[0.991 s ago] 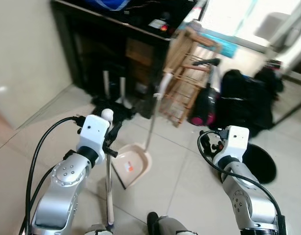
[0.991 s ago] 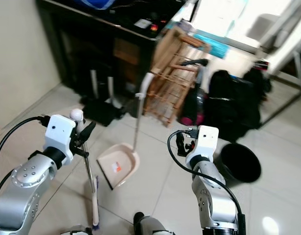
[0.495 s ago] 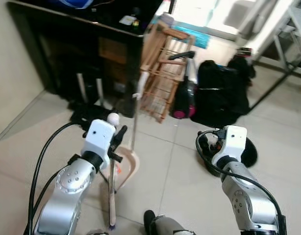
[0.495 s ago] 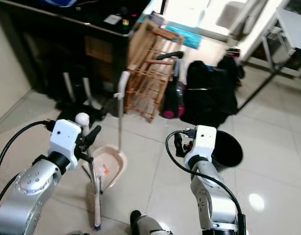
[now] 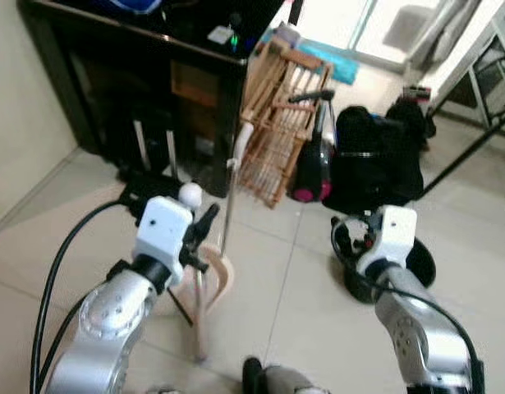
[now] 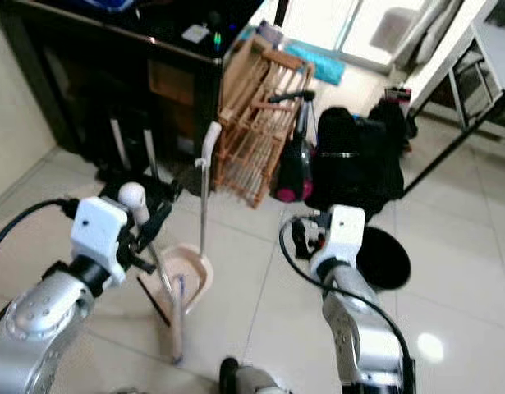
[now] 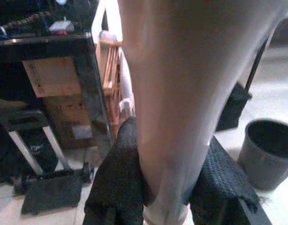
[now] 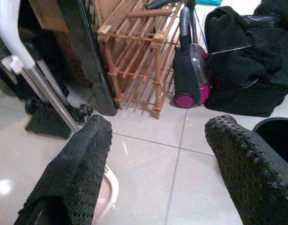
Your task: Sweep floor
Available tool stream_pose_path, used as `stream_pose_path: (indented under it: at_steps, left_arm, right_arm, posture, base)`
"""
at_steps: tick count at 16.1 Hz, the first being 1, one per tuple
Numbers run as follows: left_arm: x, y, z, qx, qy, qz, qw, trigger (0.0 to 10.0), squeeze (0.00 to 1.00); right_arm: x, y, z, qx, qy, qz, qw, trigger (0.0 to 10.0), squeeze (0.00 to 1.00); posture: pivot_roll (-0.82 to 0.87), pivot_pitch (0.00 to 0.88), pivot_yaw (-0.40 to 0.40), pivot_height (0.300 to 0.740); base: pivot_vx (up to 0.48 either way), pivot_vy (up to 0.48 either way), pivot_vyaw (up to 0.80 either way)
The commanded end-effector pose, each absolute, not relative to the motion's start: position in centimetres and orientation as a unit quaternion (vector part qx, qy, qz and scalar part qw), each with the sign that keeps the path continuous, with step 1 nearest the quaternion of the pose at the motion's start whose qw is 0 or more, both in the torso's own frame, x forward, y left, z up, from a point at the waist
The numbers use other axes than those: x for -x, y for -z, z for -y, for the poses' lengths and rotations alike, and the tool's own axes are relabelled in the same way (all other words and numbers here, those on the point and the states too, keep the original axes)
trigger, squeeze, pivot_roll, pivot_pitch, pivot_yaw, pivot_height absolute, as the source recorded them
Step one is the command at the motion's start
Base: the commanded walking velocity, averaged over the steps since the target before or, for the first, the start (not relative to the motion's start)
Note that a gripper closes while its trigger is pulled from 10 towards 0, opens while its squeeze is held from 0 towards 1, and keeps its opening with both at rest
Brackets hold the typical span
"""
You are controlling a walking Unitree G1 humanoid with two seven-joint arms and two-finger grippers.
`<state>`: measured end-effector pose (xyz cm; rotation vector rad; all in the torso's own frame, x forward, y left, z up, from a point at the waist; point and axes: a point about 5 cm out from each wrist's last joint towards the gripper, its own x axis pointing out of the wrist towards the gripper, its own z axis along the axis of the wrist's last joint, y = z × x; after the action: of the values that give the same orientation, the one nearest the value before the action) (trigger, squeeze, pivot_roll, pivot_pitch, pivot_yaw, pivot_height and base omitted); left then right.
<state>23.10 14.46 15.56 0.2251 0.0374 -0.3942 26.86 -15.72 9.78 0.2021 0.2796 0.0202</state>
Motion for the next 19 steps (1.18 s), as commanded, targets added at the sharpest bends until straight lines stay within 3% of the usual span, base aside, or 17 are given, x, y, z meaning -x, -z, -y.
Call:
stream_pose_path:
  at_steps: [1, 7, 13, 16, 19]
  left_arm:
    - [-23.4, -16.0, -13.8, -0.112, 0.205, -0.005, 0.972, 10.0, 0.0]
    - [-26.0, -15.7, -12.9, -0.106, 0.212, 0.009, 0.971, 10.0, 0.0]
    - [-28.8, -16.5, -11.6, -0.109, 0.248, 0.025, 0.962, 10.0, 0.0]
    - [-29.0, -16.4, -12.3, -0.109, 0.242, 0.02, 0.964, 10.0, 0.0]
    - [-28.6, -15.9, -14.0, -0.08, 0.187, 0.007, 0.979, 10.0, 0.0]
  right_arm:
    - [-26.6, -9.5, 16.5, -0.1, 0.007, -0.148, 0.984, 10.0, 0.0]
    - [-26.0, -10.0, 16.7, -0.104, 0.032, -0.132, 0.985, 10.0, 0.0]
    - [-25.4, -9.5, 16.8, -0.119, 0.071, -0.125, 0.982, 10.0, 0.0]
    - [-25.8, -9.6, 16.0, -0.112, 0.045, -0.129, 0.984, 10.0, 0.0]
    - [-26.3, -10.6, 15.1, -0.11, 0.014, -0.12, 0.987, 10.0, 0.0]
  posture:
    - [0.14, 0.122, -0.107, 0.74]
    - [0.11, 0.099, -0.063, 0.74]
    - [0.11, 0.069, 0.074, 0.74]
    - [0.1, 0.078, 0.055, 0.74]
    - [0.1, 0.095, -0.011, 0.74]
  base:
    - [0.0, 0.0, -0.8]
    - [0.0, -0.086, -0.8]
    - [0.0, -0.298, -0.8]
    - [0.0, -0.316, -0.27]
    - [0.0, -0.105, 0.0]
